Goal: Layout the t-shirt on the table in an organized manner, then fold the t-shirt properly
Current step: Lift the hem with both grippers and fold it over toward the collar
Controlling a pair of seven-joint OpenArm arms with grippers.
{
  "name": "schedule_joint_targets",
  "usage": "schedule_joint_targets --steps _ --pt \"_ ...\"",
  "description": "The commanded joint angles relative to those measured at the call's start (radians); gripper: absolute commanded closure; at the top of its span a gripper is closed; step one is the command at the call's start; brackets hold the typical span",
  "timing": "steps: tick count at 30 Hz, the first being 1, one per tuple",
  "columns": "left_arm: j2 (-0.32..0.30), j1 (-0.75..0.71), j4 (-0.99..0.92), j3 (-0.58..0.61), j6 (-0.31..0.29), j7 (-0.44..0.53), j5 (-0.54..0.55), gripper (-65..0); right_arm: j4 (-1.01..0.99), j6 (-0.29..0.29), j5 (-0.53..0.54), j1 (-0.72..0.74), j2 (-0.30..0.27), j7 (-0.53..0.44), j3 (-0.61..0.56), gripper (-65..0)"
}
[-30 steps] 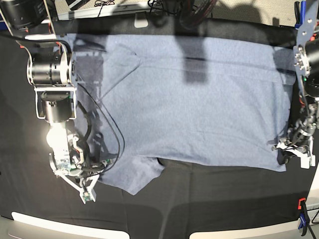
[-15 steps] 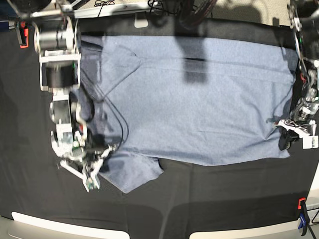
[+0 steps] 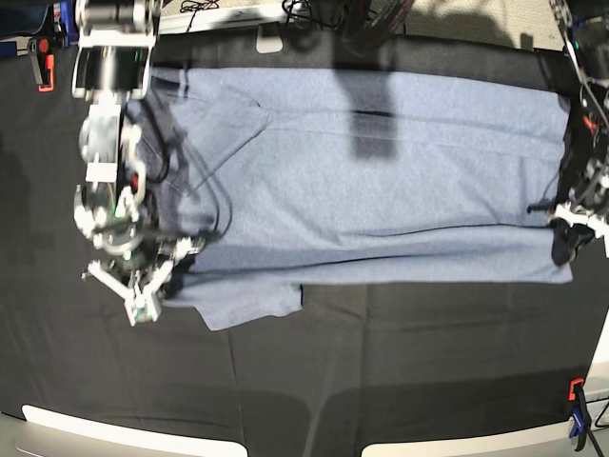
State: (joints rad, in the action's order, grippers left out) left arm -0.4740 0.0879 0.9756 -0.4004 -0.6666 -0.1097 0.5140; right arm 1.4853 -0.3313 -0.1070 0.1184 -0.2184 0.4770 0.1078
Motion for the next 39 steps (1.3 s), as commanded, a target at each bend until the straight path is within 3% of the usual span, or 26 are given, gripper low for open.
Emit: schedule_joint_targets --steps 1,13,25,31,39 --pt "-0.019 0.006 0.030 -0.006 -0.013 0.027 0.039 0.0 0.046 0.010 0.001 0.007 -0.011 -0.024 0.012 0.0" --pt "0.028 -0.098 0.163 -0.039 -0.016 0.008 0.037 0.0 0.195 0.010 0.013 -0.169 -0.012 -0.016 0.161 0.0" --pt "0.052 -0.174 0.243 -0.103 -0.016 -0.004 0.037 0.0 0.197 0.010 0.009 -0.267 -0.011 -0.020 0.162 0.0" --pt "0.078 -0.174 0.243 -0.182 -0.016 -0.103 0.038 0.0 0.219 0.010 0.009 -0.282 -0.011 -0.001 0.163 0.0" --pt "0.085 -0.209 0.243 -0.182 -0.019 -0.130 0.037 0.0 0.312 0.010 0.001 -0.333 -0.011 0.030 0.163 0.0"
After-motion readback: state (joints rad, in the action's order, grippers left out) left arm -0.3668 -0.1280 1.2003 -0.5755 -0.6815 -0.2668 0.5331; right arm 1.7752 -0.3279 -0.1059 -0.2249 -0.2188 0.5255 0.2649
